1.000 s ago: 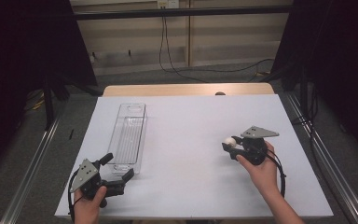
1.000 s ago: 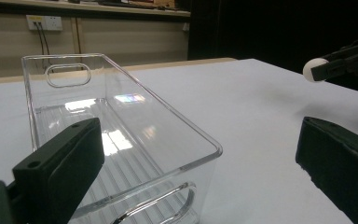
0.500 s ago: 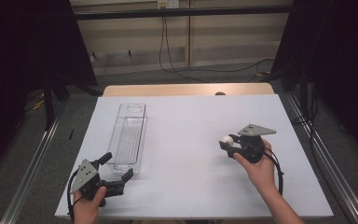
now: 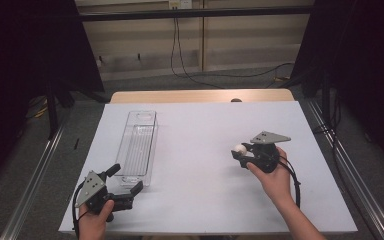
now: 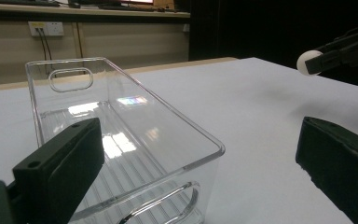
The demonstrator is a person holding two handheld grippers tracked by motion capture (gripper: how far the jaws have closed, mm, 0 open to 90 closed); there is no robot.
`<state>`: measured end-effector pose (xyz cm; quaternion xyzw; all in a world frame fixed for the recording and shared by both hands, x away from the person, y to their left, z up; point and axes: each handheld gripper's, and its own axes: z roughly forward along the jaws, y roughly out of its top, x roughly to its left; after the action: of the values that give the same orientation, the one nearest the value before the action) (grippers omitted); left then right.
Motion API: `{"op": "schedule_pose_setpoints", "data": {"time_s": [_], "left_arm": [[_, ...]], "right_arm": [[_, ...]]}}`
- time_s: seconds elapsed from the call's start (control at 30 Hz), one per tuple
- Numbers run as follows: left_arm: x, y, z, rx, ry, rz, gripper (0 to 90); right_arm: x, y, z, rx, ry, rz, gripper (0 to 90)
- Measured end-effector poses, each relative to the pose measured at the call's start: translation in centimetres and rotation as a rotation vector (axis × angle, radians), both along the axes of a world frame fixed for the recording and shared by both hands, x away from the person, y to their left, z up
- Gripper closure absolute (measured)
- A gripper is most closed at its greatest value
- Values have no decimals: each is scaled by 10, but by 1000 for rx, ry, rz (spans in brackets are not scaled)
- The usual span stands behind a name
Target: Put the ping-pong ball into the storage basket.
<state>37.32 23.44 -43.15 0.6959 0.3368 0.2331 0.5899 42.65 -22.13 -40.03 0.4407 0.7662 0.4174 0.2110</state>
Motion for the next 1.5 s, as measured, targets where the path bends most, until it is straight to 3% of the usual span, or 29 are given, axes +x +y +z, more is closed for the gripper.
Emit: {"op": "schedule_pose_setpoints", "data": {"time_s": [0.97,1.0,1.2,1.23,1.33,1.5], "left_arm": [[-1,-1,0,-6,7,-1,13],[-1,0,0,12,4,-7,12],[0,-1,0,0,5,-5,13],[0,0,0,17,3,-12,13],[-1,-2,0,-10,8,-5,13],[0,-1,0,-3,8,-12,12]], "right_arm": [[6,16,5,14,-2,33,514],[7,17,5,15,0,39,514],[8,23,7,16,-5,44,514],[8,24,7,18,-8,51,514],[9,26,8,19,-5,53,514],[9,28,8,28,-10,55,514]]}}
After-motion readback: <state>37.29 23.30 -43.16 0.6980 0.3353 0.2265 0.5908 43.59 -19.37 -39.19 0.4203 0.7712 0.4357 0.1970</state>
